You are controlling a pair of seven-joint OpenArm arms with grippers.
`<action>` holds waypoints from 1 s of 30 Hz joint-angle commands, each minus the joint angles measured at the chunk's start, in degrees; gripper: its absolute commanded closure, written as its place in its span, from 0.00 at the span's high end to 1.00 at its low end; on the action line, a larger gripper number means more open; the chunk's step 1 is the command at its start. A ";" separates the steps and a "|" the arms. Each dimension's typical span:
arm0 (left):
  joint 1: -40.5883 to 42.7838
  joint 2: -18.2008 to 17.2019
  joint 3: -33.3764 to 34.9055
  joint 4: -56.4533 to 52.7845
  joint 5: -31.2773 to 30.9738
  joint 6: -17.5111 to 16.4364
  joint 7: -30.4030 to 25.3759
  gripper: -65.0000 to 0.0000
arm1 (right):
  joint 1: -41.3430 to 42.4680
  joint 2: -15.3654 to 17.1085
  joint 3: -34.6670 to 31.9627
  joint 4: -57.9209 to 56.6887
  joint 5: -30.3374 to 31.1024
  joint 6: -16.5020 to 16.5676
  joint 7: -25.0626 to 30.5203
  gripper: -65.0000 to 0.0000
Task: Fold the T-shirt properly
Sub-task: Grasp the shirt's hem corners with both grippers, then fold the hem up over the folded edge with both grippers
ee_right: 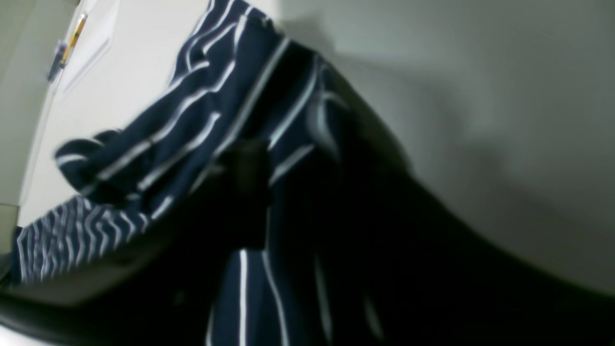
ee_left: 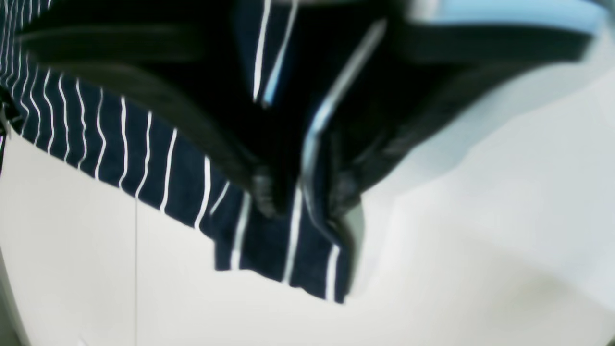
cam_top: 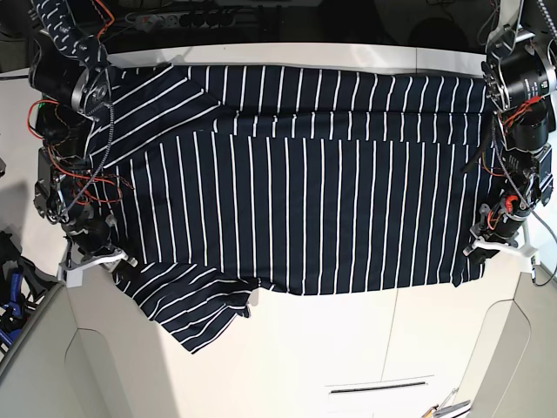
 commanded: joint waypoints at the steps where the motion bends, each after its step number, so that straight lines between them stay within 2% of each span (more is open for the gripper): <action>1: -0.96 -0.63 0.20 0.28 0.44 0.24 1.53 0.13 | 1.57 0.63 -0.07 0.66 0.39 0.28 1.05 0.22; 3: -0.96 -0.63 0.20 0.28 0.46 0.22 1.99 0.00 | 1.57 0.63 -0.07 0.68 0.42 0.31 2.10 0.04; 4: -0.96 -0.66 0.20 0.31 0.44 0.20 2.16 0.00 | 1.57 0.63 -0.07 0.79 0.46 0.28 2.56 0.00; 7: -0.98 -0.92 0.20 0.33 0.44 -0.92 2.21 0.00 | 1.57 0.63 -0.07 1.66 0.44 0.31 2.71 0.00; 11: -1.09 -1.55 0.20 1.27 -0.20 -6.73 4.72 0.00 | 1.44 0.68 -0.07 3.74 0.39 0.70 2.03 0.00; 12: -1.07 -1.77 0.20 1.95 -0.87 -7.17 5.90 0.00 | 1.40 0.68 -0.07 4.59 0.39 0.70 1.18 0.00; 18: -0.70 -3.34 0.20 8.98 -1.99 -7.64 11.19 0.00 | 0.96 0.81 -0.07 11.13 1.11 0.74 -6.47 0.00; 23: 1.49 -6.10 0.20 15.06 -5.57 -7.64 15.61 0.00 | -1.73 1.77 -0.07 19.19 9.05 1.27 -16.59 0.00; 30: 4.87 -9.77 0.20 19.47 -9.68 -7.64 18.67 0.00 | -8.33 1.92 -0.04 32.44 14.32 1.29 -20.59 0.00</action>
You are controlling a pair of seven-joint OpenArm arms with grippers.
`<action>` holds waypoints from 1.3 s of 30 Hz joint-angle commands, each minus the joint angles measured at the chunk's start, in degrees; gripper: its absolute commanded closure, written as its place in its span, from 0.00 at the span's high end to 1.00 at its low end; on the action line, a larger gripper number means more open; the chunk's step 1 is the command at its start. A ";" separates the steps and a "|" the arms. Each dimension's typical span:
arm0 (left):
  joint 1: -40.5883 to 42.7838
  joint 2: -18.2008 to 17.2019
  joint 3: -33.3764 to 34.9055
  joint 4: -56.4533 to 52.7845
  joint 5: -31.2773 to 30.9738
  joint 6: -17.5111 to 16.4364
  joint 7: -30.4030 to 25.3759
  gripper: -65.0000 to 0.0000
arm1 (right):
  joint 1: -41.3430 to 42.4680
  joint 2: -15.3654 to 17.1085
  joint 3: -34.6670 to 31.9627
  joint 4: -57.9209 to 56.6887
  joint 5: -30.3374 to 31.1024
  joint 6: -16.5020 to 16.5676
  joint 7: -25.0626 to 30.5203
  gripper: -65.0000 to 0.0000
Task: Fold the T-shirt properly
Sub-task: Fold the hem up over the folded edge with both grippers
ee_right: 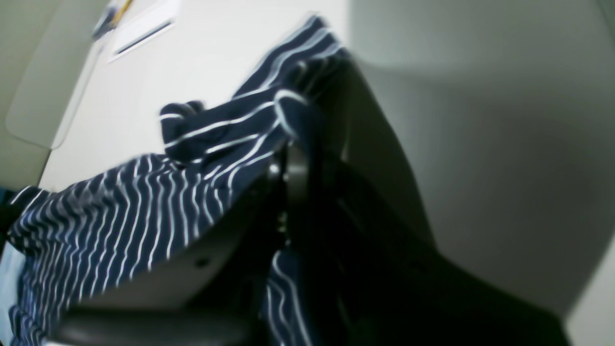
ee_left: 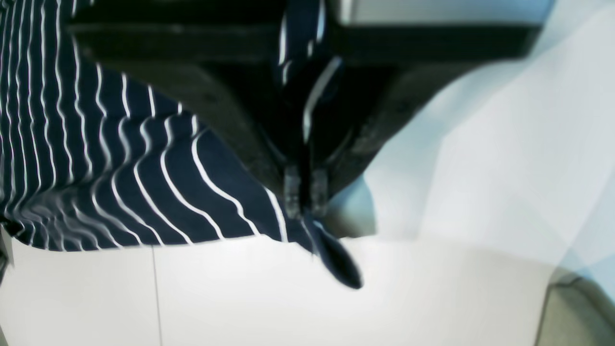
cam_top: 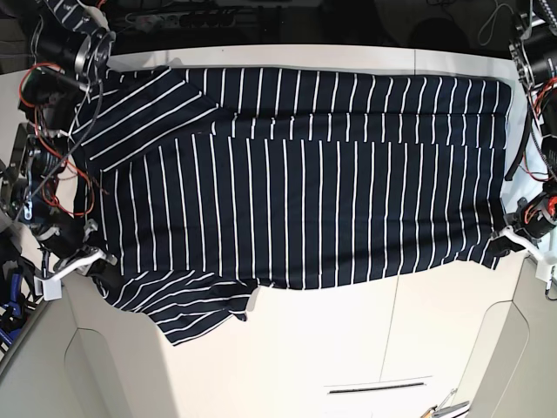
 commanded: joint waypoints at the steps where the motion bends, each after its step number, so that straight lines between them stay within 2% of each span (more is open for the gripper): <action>1: -1.14 -1.60 -0.17 1.95 -1.92 -0.65 0.02 0.00 | 0.48 0.98 0.09 2.56 1.57 0.37 1.07 0.00; 5: 0.92 -2.36 -0.17 6.60 -4.85 -0.65 4.07 0.00 | -3.96 0.98 0.09 8.55 2.86 0.39 0.35 0.00; 9: 4.61 -4.20 -0.17 12.61 -4.98 -0.65 4.70 0.00 | -8.13 0.96 0.13 13.49 3.65 0.35 -0.52 0.00; 14: 11.21 -6.45 -0.20 21.20 -4.87 1.84 4.72 0.00 | -12.96 1.03 0.74 17.40 3.63 0.39 -0.87 0.00; 19: 16.55 -6.64 -0.20 27.56 -3.54 4.07 4.70 0.00 | -16.44 1.01 2.67 20.04 3.67 0.39 -0.85 0.00; 23: 18.75 -6.64 -0.81 28.87 -1.09 4.22 4.66 0.00 | -18.64 0.98 3.96 22.64 4.50 0.39 -1.07 0.00; 31: 22.80 -6.64 -5.05 28.94 -1.33 4.20 4.70 0.00 | -23.08 1.03 4.33 25.49 4.50 0.39 -1.27 0.00; 39: 26.99 -6.62 -5.35 28.98 -1.36 4.20 4.70 0.00 | -25.55 1.01 4.33 25.51 4.46 0.39 -1.36 0.00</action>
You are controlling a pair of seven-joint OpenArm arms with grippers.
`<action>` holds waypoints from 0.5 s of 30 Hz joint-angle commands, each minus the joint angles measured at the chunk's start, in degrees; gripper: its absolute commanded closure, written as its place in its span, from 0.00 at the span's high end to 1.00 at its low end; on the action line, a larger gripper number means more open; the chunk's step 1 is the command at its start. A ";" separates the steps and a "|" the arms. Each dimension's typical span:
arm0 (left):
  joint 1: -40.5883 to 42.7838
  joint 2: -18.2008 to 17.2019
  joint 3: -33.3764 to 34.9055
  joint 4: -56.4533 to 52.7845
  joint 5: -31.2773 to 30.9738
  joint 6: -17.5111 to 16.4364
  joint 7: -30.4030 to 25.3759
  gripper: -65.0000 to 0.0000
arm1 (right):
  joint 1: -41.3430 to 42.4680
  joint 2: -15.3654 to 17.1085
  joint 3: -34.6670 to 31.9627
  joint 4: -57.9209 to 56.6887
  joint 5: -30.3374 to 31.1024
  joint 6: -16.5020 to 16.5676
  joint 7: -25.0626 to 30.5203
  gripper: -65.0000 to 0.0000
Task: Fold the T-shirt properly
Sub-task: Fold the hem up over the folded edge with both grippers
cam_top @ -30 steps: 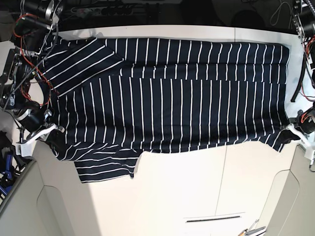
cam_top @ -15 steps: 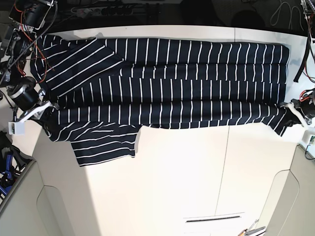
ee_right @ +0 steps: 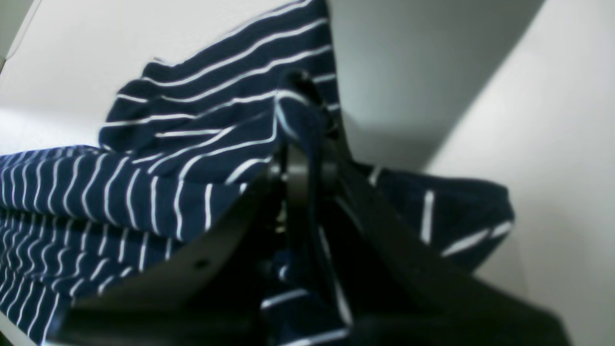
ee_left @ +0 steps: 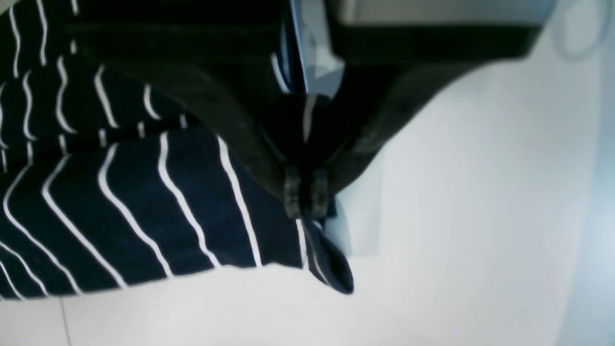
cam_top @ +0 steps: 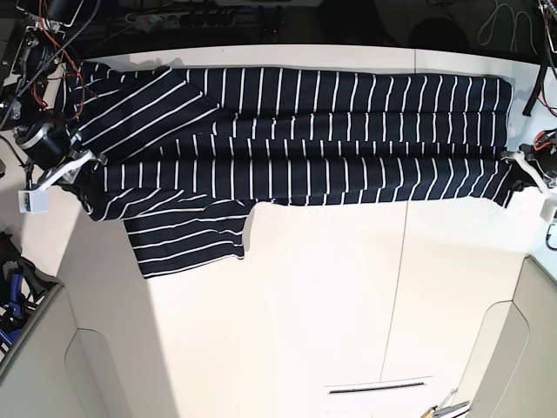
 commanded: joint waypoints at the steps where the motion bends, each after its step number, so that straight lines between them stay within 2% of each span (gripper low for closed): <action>1: -0.55 -1.57 -0.74 0.92 -0.35 0.02 -0.87 0.00 | 0.39 0.87 0.46 1.07 1.09 0.17 1.29 0.00; 7: -0.37 -1.57 -0.76 0.92 -1.09 0.02 2.95 0.00 | -2.05 0.87 1.31 1.07 1.09 0.17 1.31 0.00; 15: 3.61 -1.57 -0.76 4.13 -2.51 0.02 3.10 0.00 | -4.98 0.85 2.32 1.07 1.03 0.17 1.70 0.00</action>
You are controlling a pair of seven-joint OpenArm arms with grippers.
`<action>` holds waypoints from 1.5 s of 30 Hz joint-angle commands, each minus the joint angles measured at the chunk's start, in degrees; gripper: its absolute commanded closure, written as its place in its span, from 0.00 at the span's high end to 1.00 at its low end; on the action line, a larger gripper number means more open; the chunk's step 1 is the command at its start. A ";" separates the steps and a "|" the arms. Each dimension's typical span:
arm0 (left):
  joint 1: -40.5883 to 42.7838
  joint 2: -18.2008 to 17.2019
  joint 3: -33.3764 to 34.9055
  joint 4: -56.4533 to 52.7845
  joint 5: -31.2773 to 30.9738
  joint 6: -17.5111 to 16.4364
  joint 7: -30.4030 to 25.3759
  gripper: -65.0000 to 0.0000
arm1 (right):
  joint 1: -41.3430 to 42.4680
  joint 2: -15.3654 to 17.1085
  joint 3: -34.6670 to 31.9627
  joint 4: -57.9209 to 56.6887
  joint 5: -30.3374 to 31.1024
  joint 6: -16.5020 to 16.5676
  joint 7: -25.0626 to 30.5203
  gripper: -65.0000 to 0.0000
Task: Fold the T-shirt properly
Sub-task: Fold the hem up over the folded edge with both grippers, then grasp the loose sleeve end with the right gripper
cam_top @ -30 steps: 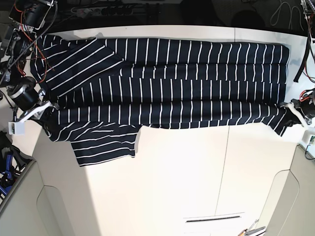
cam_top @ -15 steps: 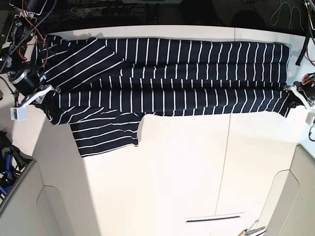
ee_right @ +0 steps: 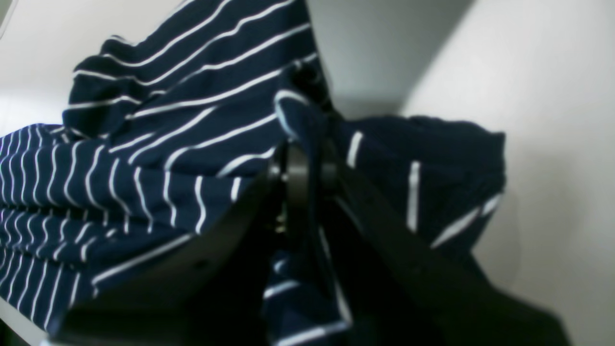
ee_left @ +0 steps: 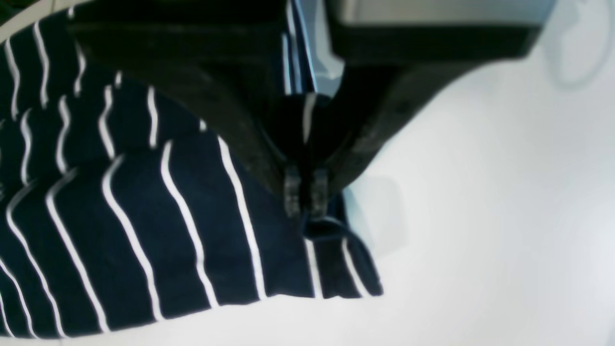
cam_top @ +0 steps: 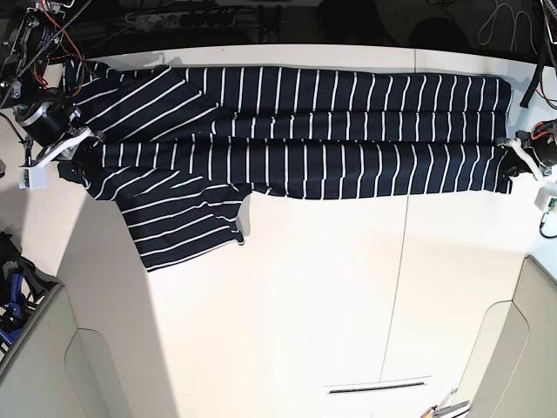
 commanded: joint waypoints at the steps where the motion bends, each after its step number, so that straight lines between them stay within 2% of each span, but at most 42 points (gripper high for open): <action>1: 0.42 -1.55 -0.72 2.01 -0.55 -0.02 -0.74 0.00 | -0.17 0.96 0.52 0.96 0.72 0.15 1.29 0.00; 4: 3.26 -1.53 -0.72 5.20 -0.50 0.17 -0.74 0.00 | -1.20 0.94 0.52 0.92 0.81 0.15 1.33 0.00; 7: 4.74 -1.22 -0.72 7.02 0.83 2.69 -0.83 0.00 | -1.97 0.94 0.52 0.85 0.46 -0.02 1.36 0.00; 11: 4.74 1.01 -0.72 7.06 5.05 2.97 -1.68 0.00 | -2.95 0.92 0.52 0.37 -0.50 -0.04 2.73 0.00; 14: 4.74 2.73 -0.72 7.06 5.95 2.97 -2.75 0.00 | -3.02 0.92 0.52 -0.72 -1.33 -0.52 3.04 0.00; 15: 4.72 3.10 -0.72 7.06 5.95 2.99 -2.86 0.00 | -3.02 0.92 0.52 -0.94 -1.31 -0.70 3.06 0.04; 17: 4.72 3.32 -0.72 7.06 5.92 2.97 -3.15 0.00 | -3.04 0.94 0.55 -0.98 -1.29 -0.70 3.04 0.32; 18: 4.70 3.34 -0.72 7.06 5.95 2.97 -3.32 0.00 | -3.02 0.96 0.63 -0.96 -1.29 -0.72 3.02 0.43; 19: 4.70 3.34 -0.72 7.06 5.92 2.99 -3.65 0.00 | -3.04 0.94 0.94 -0.96 -0.98 -0.72 2.99 0.50; 20: 4.70 3.34 -0.70 7.06 5.92 2.99 -3.85 0.00 | -3.04 0.94 1.40 -0.96 -0.28 -0.72 2.99 0.54; 25: 4.70 3.34 -0.72 7.06 5.95 2.99 -4.02 0.00 | -2.21 0.92 6.27 0.28 6.34 -0.70 2.97 0.54; 29: 4.72 3.34 -0.72 7.06 5.95 2.99 -4.02 0.00 | 1.62 0.92 10.03 0.63 7.17 -0.70 3.04 0.54; 37: 4.70 3.34 -0.72 7.06 5.92 2.99 -4.02 0.00 | 10.43 0.66 10.36 -2.75 0.26 -1.75 5.64 0.54; 41: 4.70 3.34 -0.72 7.06 5.92 2.99 -4.04 0.00 | 14.78 0.76 8.50 -10.29 -0.92 -1.73 6.97 0.54; 45: 4.70 3.34 -0.70 7.06 5.92 2.99 -4.04 0.00 | 18.47 0.74 3.28 -19.87 -4.02 -1.46 10.97 0.54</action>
